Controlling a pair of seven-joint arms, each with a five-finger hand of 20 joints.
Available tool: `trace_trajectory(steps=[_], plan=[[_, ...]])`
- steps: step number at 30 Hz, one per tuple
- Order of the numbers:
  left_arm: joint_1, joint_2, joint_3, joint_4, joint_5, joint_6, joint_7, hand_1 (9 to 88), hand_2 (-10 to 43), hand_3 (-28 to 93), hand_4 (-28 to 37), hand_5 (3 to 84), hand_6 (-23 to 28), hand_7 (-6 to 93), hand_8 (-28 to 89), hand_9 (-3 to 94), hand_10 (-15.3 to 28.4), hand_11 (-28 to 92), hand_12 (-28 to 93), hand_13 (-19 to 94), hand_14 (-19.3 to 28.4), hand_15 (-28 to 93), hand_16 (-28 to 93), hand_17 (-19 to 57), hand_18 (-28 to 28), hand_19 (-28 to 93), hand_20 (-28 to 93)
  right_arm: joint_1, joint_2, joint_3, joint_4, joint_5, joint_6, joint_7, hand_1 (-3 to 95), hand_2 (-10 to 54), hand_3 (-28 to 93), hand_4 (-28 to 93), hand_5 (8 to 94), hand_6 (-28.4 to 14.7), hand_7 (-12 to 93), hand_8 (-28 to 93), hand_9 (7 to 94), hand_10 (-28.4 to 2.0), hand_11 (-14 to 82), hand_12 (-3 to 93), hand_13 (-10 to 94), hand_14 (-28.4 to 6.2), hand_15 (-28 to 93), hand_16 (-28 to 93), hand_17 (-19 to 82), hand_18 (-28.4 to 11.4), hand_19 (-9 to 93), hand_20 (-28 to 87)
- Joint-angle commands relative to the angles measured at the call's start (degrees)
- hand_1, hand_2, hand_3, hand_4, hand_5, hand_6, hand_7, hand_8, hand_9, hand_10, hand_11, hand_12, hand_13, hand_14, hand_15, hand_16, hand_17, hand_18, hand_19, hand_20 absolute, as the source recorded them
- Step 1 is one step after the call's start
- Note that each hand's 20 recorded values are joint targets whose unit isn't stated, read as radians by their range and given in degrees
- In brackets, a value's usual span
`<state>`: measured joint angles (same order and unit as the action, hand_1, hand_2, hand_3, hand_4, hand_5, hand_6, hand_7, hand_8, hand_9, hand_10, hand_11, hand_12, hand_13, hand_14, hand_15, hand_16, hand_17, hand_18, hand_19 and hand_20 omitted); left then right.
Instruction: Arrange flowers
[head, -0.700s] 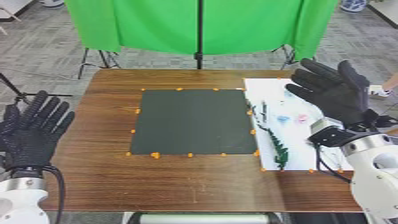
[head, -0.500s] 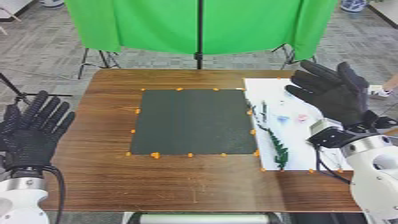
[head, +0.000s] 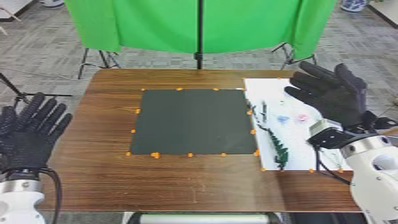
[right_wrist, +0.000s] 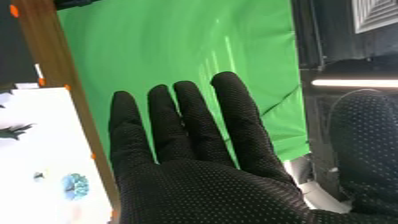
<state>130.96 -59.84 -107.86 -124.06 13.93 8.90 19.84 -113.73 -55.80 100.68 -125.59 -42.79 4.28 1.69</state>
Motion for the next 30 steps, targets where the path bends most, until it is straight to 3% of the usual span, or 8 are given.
trace_trajectory(steps=[1, 8, 12, 15, 19, 21, 24, 30], plan=[[1.76, -0.6, -0.08, -0.1, -0.41, 0.37, -0.1, 22.1, 13.7, 72, -28.3, 42.4, 7.8, 9.4, -8, 35.2, 14.7, 20, 9, 25, 13.3, 26, -6, -3.1, 12.4, 26, 12, -1.93, 1.05, 2.54, -1.21, -14.41, -0.93, 2.78, 11.2, 9.2, 78, -24, 43.1, -4.7, 12, -9, 40.0, -17.4, 4.0, 12.6, 31, -15.4, 9, 17, 10, -19.0, 20, 15], [1.52, -0.29, -0.18, -0.01, -0.46, 0.19, 0.04, 22.2, 13.7, 72, -28.3, 42.5, 7.9, 9.5, -8, 35.2, 14.8, 20, 9, 25, 13.3, 26, -6, -3.2, 12.5, 26, 12, -3.68, 4.47, 2.42, -4.98, -50.67, -3.14, 15.4, 12.7, 6.8, 77, -24, 43.0, -5.2, 12, -9, 40.8, -18.4, 4.2, 13.2, 31, -16.8, 12, 18, 10, -20.2, 24, 16], [1.79, -0.1, -0.58, -0.13, -0.66, 0.48, 0.25, 22.2, 13.7, 72, -28.3, 42.6, 7.9, 9.4, -8, 35.3, 14.7, 20, 9, 25, 13.3, 26, -6, -3.2, 12.5, 26, 12, -5.13, 7.39, -0.69, -6.11, -71.41, -0.13, 25.52, 15.9, -2.8, 75, -22, 46.9, -5.7, 13, -9, 46.7, -18.9, 6.3, 14.4, 36, -17.3, 19, 17, 12, -21.5, 31, 17], [2.03, -0.08, -0.57, -0.17, -0.72, 0.36, 0.04, 22.2, 13.7, 72, -28.3, 42.6, 7.9, 9.4, -8, 35.3, 14.7, 20, 9, 25, 13.4, 27, -6, -3.1, 12.5, 26, 12, -6.41, 8.88, -2.03, -6.1, -84.68, -0.47, 29.98, 17.3, -8.3, 74, -22, 54.4, -6.2, 16, -9, 57.1, -20.2, 13.3, 18.2, 44, -17.8, 30, 16, 16, -22.4, 39, 19], [2.01, 0.01, -0.61, -0.17, -0.8, 0.61, -0.11, 22.2, 13.7, 72, -28.3, 42.5, 7.8, 9.4, -8, 35.3, 14.8, 20, 9, 25, 13.5, 27, -6, -3.2, 12.5, 26, 12, -2.71, 11.73, -7.91, -5.56, -95.84, -8.79, 38.04, 18.9, -9.5, 70, -23, 56.8, -5.9, 20, -9, 60.3, -20.1, 22.9, 24.5, 46, -18.3, 43, 19, 16, -23.3, 47, 21], [1.8, 0.05, -0.38, -0.21, -0.96, 1.55, -0.2, 22.3, 13.7, 72, -28.3, 42.5, 7.8, 9.5, -8, 35.4, 14.8, 20, 9, 25, 13.5, 27, -6, -3.2, 12.5, 26, 12, -2.45, 13.13, -9.8, -4.68, -99.3, -10.84, 38.8, 19.2, -9.5, 69, -23, 57.8, -6.1, 22, -9, 60.1, -20.4, 28.8, 28.1, 46, -19.1, 50, 21, 17, -24.3, 52, 23], [1.93, -0.14, -0.31, -0.26, -1.48, 1.37, -0.08, 22.3, 13.8, 72, -28.3, 42.7, 8.0, 9.5, -8, 35.4, 14.8, 21, 9, 25, 13.9, 28, -6, -3.2, 12.5, 26, 12, -1.66, 14.24, -11.33, -4.65, -98.56, -15.73, 39.75, 20.1, -9.5, 66, -24, 59.5, -6.5, 25, -8, 57.9, -21.4, 36.9, 34.2, 44, -21.3, 60, 26, 18, -25.5, 59, 26], [2.16, -0.29, -0.55, -0.36, -1.75, 1.67, 0.45, 22.4, 14.0, 72, -28.3, 43.1, 8.1, 9.7, -8, 35.5, 14.9, 21, 9, 25, 13.9, 28, -6, -3.2, 12.4, 27, 12, 0.82, 14.59, -14.91, -3.83, -96.88, -19.92, 40.3, 20.6, -9.5, 65, -26, 59.7, -6.9, 25, -8, 56.8, -22.1, 38.9, 36.0, 43, -22.3, 61, 28, 17, -25.9, 60, 27]])
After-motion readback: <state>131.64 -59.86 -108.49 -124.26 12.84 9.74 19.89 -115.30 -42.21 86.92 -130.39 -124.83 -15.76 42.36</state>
